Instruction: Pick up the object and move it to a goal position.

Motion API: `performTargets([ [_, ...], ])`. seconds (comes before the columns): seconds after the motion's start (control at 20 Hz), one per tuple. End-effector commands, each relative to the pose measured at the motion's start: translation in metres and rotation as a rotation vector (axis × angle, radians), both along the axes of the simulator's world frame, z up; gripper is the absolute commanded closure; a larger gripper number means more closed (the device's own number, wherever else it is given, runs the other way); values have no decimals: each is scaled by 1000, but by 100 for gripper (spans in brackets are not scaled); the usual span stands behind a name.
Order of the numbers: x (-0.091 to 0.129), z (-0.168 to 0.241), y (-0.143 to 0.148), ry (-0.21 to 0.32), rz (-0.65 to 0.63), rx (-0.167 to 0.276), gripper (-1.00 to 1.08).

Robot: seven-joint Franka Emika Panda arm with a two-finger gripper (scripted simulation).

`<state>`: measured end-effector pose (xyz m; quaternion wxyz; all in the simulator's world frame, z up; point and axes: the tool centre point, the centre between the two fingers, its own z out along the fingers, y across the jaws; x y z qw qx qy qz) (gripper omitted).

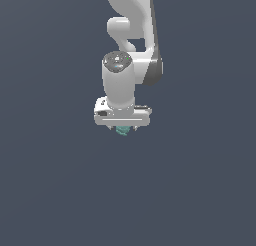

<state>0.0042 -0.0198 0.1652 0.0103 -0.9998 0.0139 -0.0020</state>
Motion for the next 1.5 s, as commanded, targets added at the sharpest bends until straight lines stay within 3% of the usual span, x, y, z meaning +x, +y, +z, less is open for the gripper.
performTargets([
  [0.0,-2,-3,1,1,-9,0,-92],
  [0.4,-22,-23,-1,4,-108,-4,-92],
  [1.0,-76,-66,-4,8,-340,-16,-92],
  [1.45,-91,-75,-5,8,-398,-20,-92],
])
